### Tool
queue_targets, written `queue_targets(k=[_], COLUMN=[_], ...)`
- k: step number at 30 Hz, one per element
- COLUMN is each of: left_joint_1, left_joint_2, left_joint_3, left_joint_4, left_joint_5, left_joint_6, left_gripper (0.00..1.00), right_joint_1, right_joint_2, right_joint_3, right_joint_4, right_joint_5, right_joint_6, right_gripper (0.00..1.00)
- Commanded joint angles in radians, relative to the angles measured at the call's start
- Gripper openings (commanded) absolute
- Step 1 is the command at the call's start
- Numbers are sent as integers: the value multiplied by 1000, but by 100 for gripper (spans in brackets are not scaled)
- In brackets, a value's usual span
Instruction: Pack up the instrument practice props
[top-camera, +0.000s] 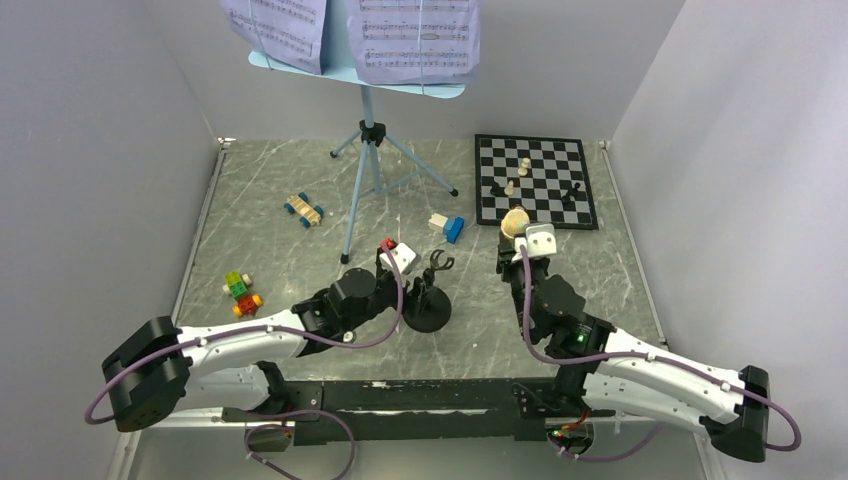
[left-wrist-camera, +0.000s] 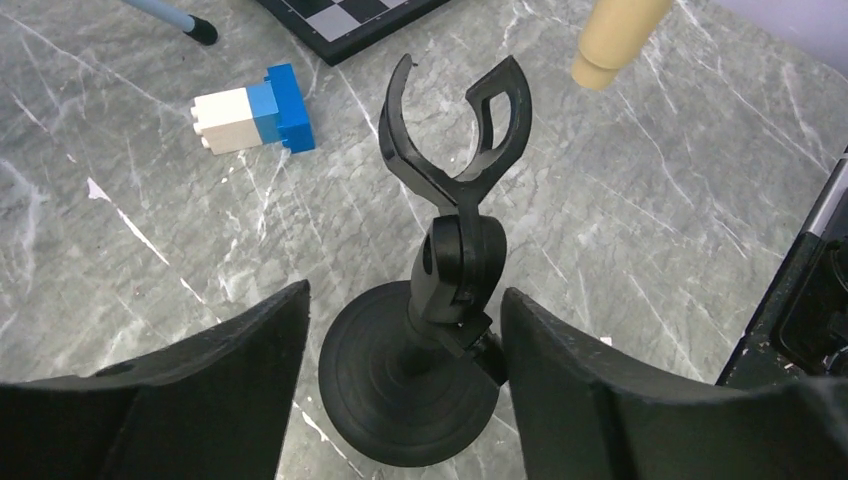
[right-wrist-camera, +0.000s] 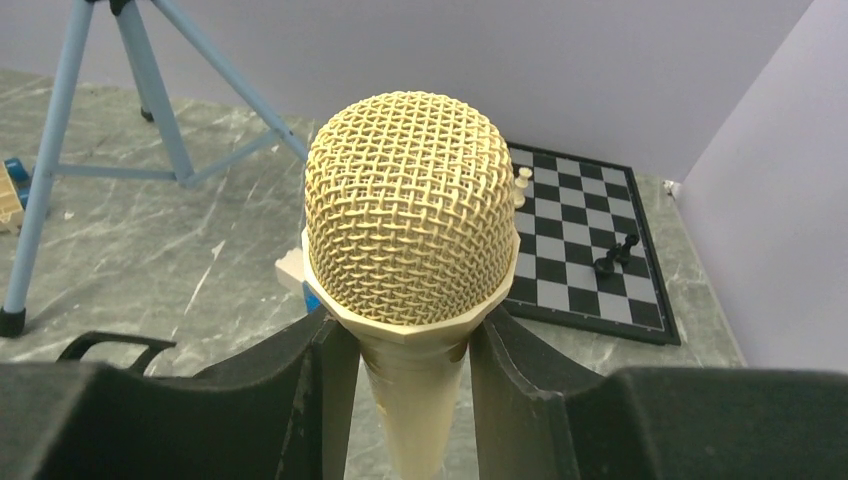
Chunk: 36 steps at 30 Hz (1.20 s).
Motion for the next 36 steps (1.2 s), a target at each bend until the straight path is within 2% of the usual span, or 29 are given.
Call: queue_targets(k=[1, 4, 5, 6, 9, 12, 15, 16, 20, 26, 32, 36], left_joint_1=[-2, -1, -1, -1, -1, -1, 1, 5, 27, 29, 29, 28], left_joint_2=[-56, -94, -104, -113, -145, -220, -353, -412, -599, -715, -657, -575], left_joint_3=[22, 33, 43, 56, 89, 108, 86, 69, -1, 1, 56, 81], left_joint_4=[-67, -76, -96, -118, -170, -224, -279, -289, -233, -204, -173, -125], left_joint_5=[-27, -33, -35, -39, -53, -106, -199, -189, 79, 296, 430, 510], left_joint_6=[-29, -35, -35, -37, -40, -53, -88, -91, -52, -112, -131, -144], left_gripper=[77, 89, 97, 99, 99, 99, 99, 99, 99, 99, 99, 99], right_joint_1=[2, 2, 2, 2, 2, 2, 2, 2, 2, 2, 2, 2], right_joint_2=[-20, -23, -23, -23, -23, -23, -33, -32, 19, 74, 170, 228], right_joint_3=[33, 44, 50, 56, 84, 180, 287, 321, 448, 536, 597, 611], right_joint_4=[-116, -174, -193, -213, -287, -451, -604, -629, -701, -649, -557, -485], right_joint_5=[-12, -22, -25, -26, -32, -64, -204, -280, -553, -872, -1084, -1151], right_joint_6=[115, 167, 185, 199, 259, 354, 447, 461, 500, 552, 607, 633], right_gripper=[0, 0, 0, 0, 0, 0, 0, 0, 0, 0, 0, 0])
